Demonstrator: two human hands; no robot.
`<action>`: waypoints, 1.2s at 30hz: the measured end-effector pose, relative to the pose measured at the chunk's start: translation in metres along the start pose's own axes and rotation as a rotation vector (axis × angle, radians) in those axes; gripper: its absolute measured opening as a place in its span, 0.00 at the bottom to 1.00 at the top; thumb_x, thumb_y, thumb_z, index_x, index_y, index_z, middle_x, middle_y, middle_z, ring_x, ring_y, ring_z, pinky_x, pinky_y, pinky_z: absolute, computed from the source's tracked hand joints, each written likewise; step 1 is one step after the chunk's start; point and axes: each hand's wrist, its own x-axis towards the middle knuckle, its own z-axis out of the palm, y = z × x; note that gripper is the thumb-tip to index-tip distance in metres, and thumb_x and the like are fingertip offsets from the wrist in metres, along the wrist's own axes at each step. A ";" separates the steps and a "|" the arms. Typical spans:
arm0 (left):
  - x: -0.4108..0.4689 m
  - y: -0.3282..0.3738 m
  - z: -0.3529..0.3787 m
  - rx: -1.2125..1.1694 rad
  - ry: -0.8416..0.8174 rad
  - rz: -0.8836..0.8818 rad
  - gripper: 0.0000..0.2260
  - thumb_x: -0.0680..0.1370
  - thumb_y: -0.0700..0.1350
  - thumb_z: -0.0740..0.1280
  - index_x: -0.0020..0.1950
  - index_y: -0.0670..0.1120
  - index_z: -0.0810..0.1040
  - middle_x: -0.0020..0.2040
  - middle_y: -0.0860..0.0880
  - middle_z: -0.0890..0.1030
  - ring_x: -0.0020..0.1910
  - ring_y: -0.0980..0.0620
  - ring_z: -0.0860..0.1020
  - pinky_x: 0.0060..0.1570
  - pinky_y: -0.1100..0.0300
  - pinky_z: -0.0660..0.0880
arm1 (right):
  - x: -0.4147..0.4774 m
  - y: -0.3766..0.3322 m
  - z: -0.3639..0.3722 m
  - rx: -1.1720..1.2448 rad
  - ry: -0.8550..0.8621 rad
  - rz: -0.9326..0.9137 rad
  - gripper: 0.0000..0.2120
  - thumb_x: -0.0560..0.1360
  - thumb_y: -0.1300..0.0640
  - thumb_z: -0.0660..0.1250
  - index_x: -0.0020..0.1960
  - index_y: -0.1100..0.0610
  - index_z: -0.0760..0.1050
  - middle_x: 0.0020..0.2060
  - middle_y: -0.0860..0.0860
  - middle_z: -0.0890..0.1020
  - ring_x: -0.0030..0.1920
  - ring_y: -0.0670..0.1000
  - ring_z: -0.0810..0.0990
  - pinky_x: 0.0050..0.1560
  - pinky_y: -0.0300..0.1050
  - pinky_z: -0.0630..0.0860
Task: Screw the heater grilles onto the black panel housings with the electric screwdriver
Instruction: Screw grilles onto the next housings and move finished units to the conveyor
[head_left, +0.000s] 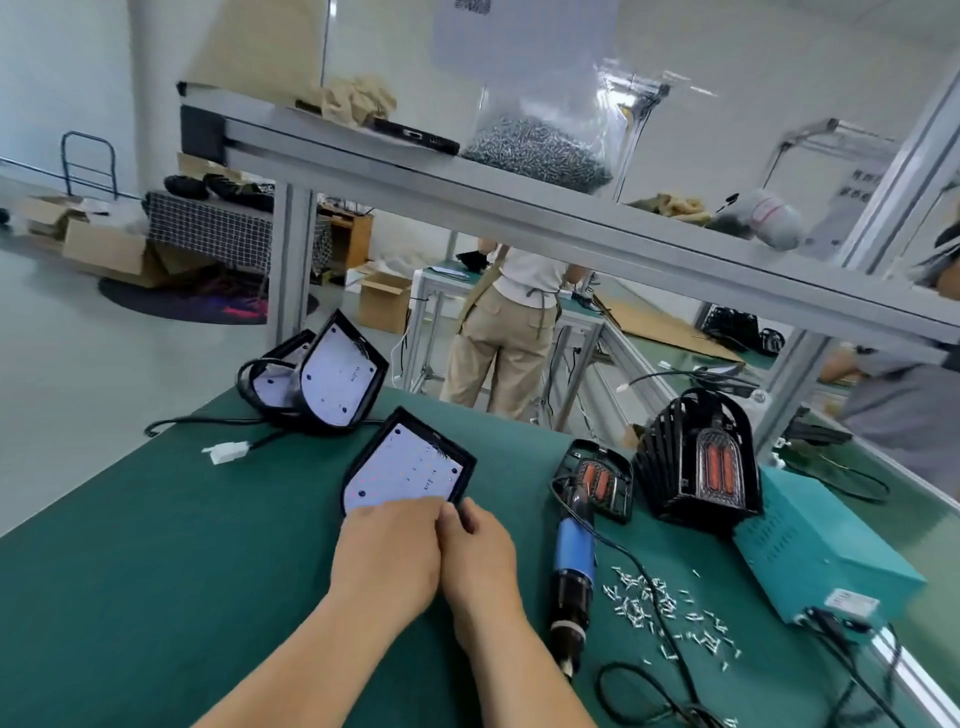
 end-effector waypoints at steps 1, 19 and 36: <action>0.001 0.000 -0.001 -0.084 -0.005 -0.013 0.15 0.80 0.45 0.55 0.62 0.59 0.74 0.55 0.55 0.82 0.54 0.52 0.80 0.51 0.59 0.72 | 0.001 0.003 -0.001 0.054 0.028 0.000 0.10 0.81 0.56 0.61 0.41 0.51 0.65 0.42 0.46 0.72 0.43 0.48 0.66 0.45 0.40 0.64; 0.013 -0.045 -0.033 -1.462 -0.384 -0.593 0.15 0.79 0.48 0.66 0.55 0.38 0.84 0.52 0.40 0.85 0.45 0.42 0.86 0.47 0.49 0.77 | -0.014 -0.026 -0.053 -0.330 -0.125 -0.193 0.08 0.63 0.64 0.66 0.32 0.56 0.67 0.26 0.46 0.66 0.28 0.49 0.58 0.24 0.39 0.57; 0.003 -0.008 0.008 -1.596 -0.543 -0.565 0.14 0.75 0.31 0.63 0.60 0.40 0.75 0.50 0.37 0.85 0.41 0.38 0.85 0.44 0.45 0.81 | 0.096 -0.006 -0.161 -0.711 0.174 0.092 0.13 0.82 0.60 0.56 0.43 0.62 0.75 0.44 0.58 0.79 0.43 0.56 0.72 0.42 0.44 0.67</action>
